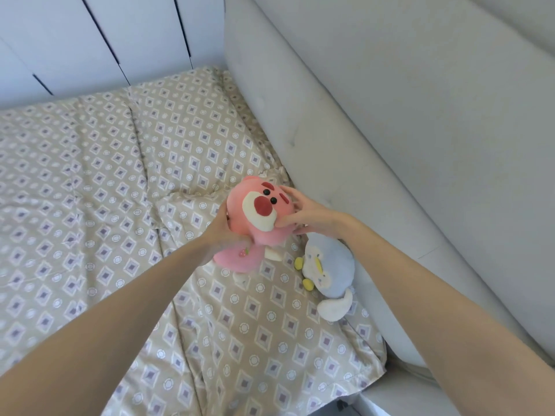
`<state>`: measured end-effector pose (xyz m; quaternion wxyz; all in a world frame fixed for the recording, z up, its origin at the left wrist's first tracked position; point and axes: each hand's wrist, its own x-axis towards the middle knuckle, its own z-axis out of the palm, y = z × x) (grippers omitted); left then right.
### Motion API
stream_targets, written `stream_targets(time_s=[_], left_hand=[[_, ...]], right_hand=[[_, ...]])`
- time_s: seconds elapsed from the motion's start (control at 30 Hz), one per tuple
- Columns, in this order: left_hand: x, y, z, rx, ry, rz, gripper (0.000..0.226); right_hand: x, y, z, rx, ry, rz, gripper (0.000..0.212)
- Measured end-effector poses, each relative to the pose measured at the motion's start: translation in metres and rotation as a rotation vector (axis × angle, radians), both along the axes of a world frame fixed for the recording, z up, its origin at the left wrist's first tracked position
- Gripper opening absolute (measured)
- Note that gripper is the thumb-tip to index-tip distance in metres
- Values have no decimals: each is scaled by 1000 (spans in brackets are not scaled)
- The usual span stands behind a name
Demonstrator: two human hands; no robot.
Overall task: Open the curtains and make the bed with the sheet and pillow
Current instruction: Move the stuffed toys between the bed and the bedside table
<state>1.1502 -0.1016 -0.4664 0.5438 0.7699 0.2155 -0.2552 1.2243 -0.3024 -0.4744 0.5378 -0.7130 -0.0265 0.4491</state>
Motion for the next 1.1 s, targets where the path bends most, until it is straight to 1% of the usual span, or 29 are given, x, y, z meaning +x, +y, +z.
stream_targets(time_s=[0.1,0.2,0.27,0.33,0.4,0.43,0.5,0.57,0.7,0.83,0.93,1.1], left_hand=[[17,10,2,-8,2,-30,115],[36,14,1,9,-6,-81,111],[51,14,-5,42,-53,-109,116],[66,14,-15,124,-139,-119,112],[84,15,-31,229,-228,-57,94],[90,16,-39,236,-259,5,86],[99,17,-52,176,-252,127,78],[107,23,-62,148,-202,175,73],[134,42,-80,147,-179,225,63],[162,54,-90,126,-167,254,56],[179,59,-101,140,-167,249,56],[188,67,-123,157,-136,266,56]], right_hand=[[15,9,0,33,3,-28,90],[29,17,-5,-33,-109,-75,79],[42,21,-14,-61,-185,-155,69],[59,27,-26,-75,-213,-280,61],[82,35,-42,-99,-195,-436,59],[93,39,-49,-112,-199,-505,59],[113,45,-63,-132,-237,-618,60],[132,50,-73,-163,-287,-688,62],[170,63,-101,-200,-368,-696,64],[201,79,-128,-185,-342,-712,60],[224,92,-147,-183,-356,-685,61],[245,100,-180,-251,-361,-684,64]])
